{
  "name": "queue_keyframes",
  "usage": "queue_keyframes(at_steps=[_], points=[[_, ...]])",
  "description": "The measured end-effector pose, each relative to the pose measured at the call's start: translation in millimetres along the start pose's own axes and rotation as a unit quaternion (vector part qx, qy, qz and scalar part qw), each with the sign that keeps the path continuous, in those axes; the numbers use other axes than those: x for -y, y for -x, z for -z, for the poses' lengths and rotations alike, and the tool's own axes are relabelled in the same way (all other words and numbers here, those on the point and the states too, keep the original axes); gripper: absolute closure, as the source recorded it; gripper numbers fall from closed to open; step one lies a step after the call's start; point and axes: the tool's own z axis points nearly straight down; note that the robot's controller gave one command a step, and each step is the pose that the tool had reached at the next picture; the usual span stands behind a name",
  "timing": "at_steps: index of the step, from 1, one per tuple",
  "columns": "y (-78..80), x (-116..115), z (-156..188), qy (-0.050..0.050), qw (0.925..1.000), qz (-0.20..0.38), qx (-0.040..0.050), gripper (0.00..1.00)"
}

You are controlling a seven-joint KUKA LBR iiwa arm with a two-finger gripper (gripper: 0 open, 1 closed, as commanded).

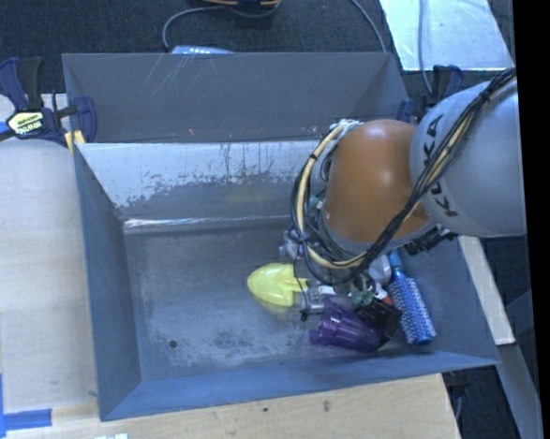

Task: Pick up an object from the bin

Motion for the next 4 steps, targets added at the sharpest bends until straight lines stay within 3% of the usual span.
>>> queue_keyframes(at_steps=[1, 2, 3, 4], points=[[1.9, 0, 4, 0.0, 1.0, -0.001, 0.0042, 0.0], [22.7, 38, -25, 0.002, 0.9956, -0.094, 0.0066, 0.0], [23.7, 77, -48, 0.003, 0.9908, -0.136, 0.004, 0.0], [41.9, 85, -53, 0.003, 0.9978, -0.065, 0.0073, 0.0]])
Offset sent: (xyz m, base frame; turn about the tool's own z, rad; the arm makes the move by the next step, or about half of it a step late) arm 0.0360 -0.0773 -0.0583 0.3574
